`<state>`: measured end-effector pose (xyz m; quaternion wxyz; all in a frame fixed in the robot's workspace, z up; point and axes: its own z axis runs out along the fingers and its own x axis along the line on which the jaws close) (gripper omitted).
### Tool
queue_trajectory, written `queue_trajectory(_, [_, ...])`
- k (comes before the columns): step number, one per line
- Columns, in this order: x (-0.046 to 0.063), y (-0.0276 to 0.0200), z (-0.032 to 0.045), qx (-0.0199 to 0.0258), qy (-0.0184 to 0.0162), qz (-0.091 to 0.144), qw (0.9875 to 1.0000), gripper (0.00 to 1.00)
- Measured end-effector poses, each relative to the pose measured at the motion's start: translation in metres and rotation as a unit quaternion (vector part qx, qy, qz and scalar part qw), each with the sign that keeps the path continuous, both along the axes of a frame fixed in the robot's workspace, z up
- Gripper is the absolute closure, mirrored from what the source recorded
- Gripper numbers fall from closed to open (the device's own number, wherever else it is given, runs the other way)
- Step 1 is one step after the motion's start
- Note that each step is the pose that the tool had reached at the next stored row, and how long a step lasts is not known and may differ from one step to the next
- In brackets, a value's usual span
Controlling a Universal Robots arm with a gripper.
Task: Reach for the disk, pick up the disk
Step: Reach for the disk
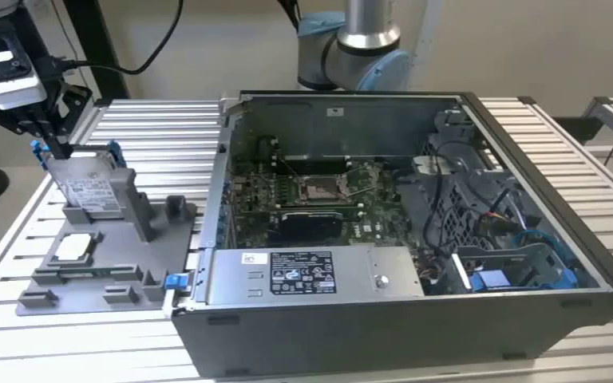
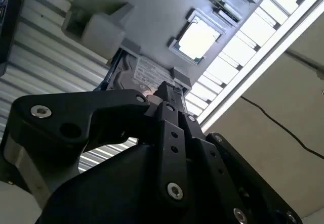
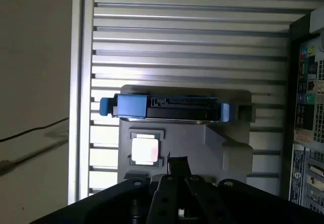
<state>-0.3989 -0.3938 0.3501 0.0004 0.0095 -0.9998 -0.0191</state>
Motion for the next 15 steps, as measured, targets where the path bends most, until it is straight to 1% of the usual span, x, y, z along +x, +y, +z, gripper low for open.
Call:
queue_trajectory(5, [0.0, 0.0, 0.0, 0.0, 0.0, 0.0, 1.0, 1.0])
queue_trajectory(6, [0.0, 0.0007, 0.0001, -0.0001, 0.0001, 0.0, 1.0, 1.0])
queue_trajectory(7, [0.0, 0.0033, 0.0, 0.0, 0.0, 0.0, 1.0, 1.0])
queue_trajectory(8, [0.0, 0.0075, 0.0, 0.0, 0.0, 0.0, 1.0, 1.0])
queue_trajectory(15, [-0.002, 0.0392, -0.0003, 0.0, 0.0, 0.0, 1.0, 1.0])
